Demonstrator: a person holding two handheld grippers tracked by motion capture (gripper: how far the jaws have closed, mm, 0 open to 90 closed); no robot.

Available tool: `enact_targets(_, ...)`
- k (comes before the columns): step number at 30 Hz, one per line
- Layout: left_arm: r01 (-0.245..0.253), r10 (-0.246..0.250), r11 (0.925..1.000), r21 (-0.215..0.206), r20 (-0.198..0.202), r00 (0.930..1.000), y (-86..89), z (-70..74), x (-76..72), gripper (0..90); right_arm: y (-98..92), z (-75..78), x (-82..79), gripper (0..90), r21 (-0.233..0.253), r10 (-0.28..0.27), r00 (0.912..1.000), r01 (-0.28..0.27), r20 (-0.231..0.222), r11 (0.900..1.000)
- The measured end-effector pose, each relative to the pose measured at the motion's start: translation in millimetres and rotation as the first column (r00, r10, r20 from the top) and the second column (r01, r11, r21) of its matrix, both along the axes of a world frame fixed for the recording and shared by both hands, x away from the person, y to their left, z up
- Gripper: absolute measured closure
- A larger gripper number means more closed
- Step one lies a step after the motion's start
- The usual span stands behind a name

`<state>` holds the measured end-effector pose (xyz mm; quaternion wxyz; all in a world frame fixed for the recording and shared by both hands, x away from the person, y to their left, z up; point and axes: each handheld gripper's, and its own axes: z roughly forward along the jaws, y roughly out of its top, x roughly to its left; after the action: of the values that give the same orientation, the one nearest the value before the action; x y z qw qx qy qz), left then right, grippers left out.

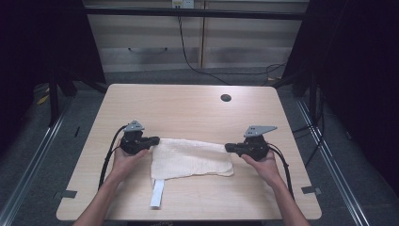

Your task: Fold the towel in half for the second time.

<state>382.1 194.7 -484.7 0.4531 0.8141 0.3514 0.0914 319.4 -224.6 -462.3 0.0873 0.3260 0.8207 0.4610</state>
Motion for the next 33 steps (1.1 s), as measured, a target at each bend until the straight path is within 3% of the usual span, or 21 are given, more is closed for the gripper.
enact_targets(14,-0.007,0.008,0.9998,-0.017,0.021,0.9997,-1.3,8.2,-3.4,86.0,7.2,4.4,-32.6,87.3,-0.027,0.076,0.9970,-0.076,0.016,0.997)
enact_targets(23,0.003,-0.003,0.9998,-0.020,0.028,0.9996,-4.5,9.1,-5.5,86.1,16.6,-11.5,-49.2,87.2,-0.091,0.146,0.9883,-0.150,-0.042,0.985)
enact_targets(33,0.030,-0.028,0.9984,-0.047,0.049,0.9984,-11.0,18.2,-10.7,86.0,24.1,-31.8,-56.8,87.2,-0.119,0.172,0.9778,-0.186,-0.120,0.975)
